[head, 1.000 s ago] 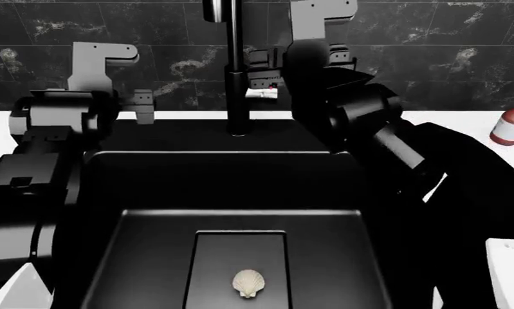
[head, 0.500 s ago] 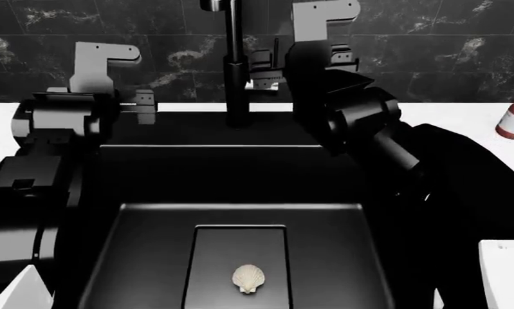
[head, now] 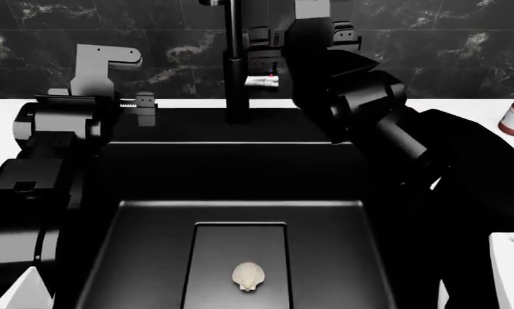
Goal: Pick the scallop from the counter and place it in the sink. Then turn on the sink faucet.
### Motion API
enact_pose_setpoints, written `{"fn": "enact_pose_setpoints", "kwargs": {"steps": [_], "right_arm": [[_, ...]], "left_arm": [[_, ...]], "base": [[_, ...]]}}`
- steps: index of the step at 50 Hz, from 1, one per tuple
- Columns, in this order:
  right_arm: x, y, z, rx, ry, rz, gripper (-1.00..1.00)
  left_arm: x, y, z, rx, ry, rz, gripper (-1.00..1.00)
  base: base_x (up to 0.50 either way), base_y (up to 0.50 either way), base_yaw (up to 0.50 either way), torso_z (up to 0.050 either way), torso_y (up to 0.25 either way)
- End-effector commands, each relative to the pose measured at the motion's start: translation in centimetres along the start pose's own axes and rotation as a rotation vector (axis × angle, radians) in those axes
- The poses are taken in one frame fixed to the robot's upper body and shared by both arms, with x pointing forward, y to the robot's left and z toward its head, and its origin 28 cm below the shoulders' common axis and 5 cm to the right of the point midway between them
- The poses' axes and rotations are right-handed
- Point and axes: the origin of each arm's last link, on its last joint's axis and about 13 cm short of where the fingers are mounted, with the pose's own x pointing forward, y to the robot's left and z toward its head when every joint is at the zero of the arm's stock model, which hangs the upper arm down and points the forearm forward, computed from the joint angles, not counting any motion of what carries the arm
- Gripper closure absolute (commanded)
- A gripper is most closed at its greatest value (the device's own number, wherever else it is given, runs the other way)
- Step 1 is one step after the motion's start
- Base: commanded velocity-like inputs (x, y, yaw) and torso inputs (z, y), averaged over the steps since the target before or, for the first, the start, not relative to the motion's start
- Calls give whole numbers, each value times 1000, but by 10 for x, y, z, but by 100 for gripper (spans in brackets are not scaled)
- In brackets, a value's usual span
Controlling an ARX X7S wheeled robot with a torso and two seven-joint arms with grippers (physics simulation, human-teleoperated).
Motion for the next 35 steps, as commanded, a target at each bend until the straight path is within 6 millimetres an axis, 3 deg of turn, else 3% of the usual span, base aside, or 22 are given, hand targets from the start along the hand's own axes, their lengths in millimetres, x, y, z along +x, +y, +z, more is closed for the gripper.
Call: {"fn": "enact_pose_setpoints", "kwargs": {"steps": [1, 8, 19, 24, 35], "right_arm": [[0, 1, 3, -2, -12, 6, -100], [0, 1, 0, 1, -8, 4, -100], [0, 1, -3, -4, -5, -4, -100], [0, 1, -2, -4, -6, -3, -100], [0, 1, -2, -3, -12, -11, -100]], "left_arm": [[1, -1, -2, 32, -2, -7, -100], [1, 0, -2, 1, -8, -7, -100], [2, -1, -5, 34, 1, 2, -100], [2, -1, -6, 20, 1, -3, -100], [3, 0, -8, -2, 7, -10, -100]], "base": [[0, 0, 0, 20, -232], [0, 0, 0, 20, -232], [0, 0, 0, 11, -34], [0, 0, 0, 15, -234], [0, 0, 0, 1, -7]]}}
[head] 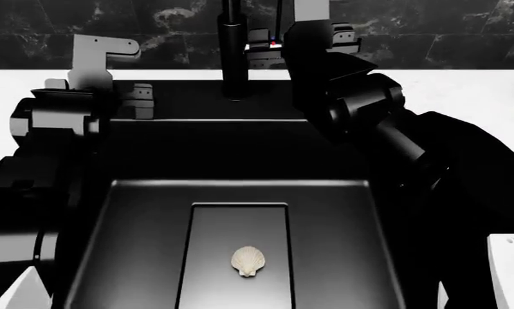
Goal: Pick the scallop from the counter and place it in the sink. Then turn on the sink faucet.
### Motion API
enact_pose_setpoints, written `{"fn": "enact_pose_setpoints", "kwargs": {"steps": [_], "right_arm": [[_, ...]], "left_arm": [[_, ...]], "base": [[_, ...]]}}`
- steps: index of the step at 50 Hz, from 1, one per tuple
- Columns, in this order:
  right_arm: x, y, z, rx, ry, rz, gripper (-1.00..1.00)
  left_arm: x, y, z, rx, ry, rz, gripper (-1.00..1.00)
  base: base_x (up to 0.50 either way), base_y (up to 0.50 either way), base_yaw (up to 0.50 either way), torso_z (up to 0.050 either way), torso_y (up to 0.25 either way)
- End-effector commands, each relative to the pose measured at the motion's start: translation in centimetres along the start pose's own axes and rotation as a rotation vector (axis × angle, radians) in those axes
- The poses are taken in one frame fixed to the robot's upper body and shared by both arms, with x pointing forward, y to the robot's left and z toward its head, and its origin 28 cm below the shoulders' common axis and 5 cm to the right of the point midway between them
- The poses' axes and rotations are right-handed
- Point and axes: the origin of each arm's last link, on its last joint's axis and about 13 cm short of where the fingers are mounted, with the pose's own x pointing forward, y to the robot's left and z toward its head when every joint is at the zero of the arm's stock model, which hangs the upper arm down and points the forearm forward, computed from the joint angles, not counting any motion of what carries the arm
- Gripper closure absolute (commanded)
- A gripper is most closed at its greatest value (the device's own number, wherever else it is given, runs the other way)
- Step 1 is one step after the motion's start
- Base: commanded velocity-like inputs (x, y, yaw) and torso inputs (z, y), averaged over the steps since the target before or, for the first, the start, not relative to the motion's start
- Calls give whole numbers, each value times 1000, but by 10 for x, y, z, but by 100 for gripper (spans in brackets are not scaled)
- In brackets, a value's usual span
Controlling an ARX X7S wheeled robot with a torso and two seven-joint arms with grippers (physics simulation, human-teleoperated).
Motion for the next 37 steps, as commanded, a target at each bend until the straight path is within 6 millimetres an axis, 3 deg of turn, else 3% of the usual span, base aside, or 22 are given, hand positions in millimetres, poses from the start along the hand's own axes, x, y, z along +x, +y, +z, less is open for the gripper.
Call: {"fn": "enact_pose_setpoints", "kwargs": {"steps": [1, 14, 37], "right_arm": [[0, 0, 1, 0, -8, -10, -100], [5, -17, -8, 5, 22, -368, -100], [5, -23, -17, -31, 72, -457, -100]], "left_arm": [[4, -1, -18, -7, 58, -15, -100], [4, -1, -18, -6, 58, -16, -100], [5, 0, -20, -7, 63, -19, -100]], "base": [[0, 0, 0, 0, 0], [0, 0, 0, 0, 0], [0, -3, -6, 0, -1]]}}
